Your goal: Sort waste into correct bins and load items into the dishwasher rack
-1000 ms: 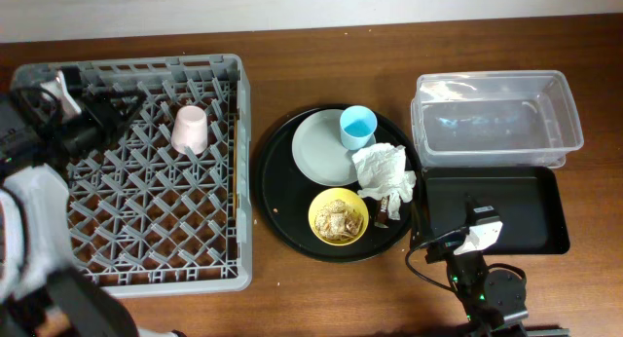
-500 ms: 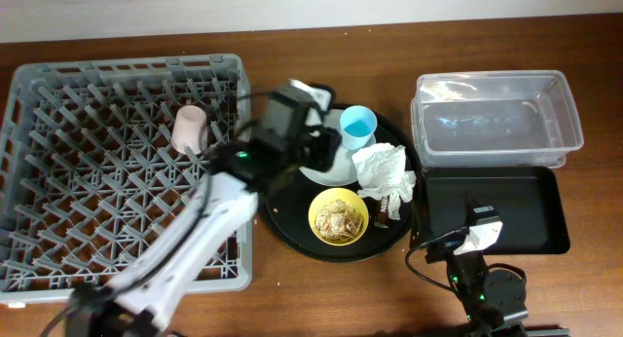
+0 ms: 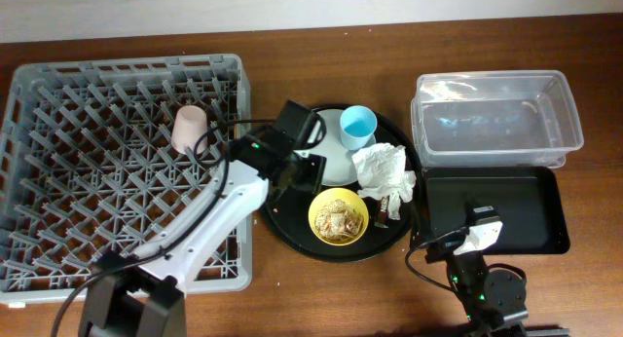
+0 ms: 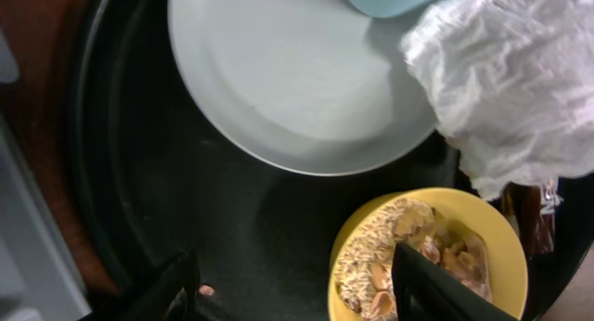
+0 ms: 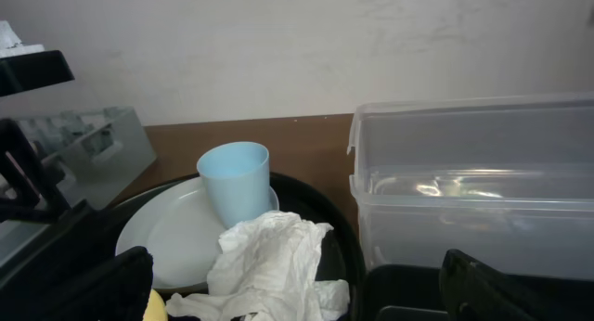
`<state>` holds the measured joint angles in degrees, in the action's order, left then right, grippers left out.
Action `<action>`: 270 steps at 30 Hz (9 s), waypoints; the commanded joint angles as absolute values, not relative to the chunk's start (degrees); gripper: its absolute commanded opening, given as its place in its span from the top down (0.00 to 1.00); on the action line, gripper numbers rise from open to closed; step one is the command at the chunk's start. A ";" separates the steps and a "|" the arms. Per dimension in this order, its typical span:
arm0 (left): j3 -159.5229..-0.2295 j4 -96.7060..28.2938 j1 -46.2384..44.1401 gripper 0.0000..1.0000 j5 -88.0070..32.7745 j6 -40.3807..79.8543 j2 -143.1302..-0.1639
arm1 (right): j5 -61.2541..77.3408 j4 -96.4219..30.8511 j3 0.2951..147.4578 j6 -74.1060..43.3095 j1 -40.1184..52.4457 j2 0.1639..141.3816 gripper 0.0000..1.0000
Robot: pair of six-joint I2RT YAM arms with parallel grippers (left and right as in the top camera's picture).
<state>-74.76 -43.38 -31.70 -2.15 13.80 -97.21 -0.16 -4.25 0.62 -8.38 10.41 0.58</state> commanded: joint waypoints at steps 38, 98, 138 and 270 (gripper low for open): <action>-74.89 -46.59 -26.57 0.01 -0.16 13.17 -87.42 | 5.80 -46.57 67.94 -23.44 15.42 109.06 0.38; -75.00 -53.23 5.58 0.01 7.27 18.83 -78.78 | -5.85 -39.03 62.24 -14.41 52.77 97.86 0.50; -75.00 -53.23 5.58 0.00 7.27 18.83 -78.78 | 43.77 -70.02 67.53 9.56 -31.48 76.49 0.96; -75.00 -55.48 5.54 0.01 -30.52 7.51 -78.76 | 28.67 -68.18 93.97 8.73 26.50 70.65 0.96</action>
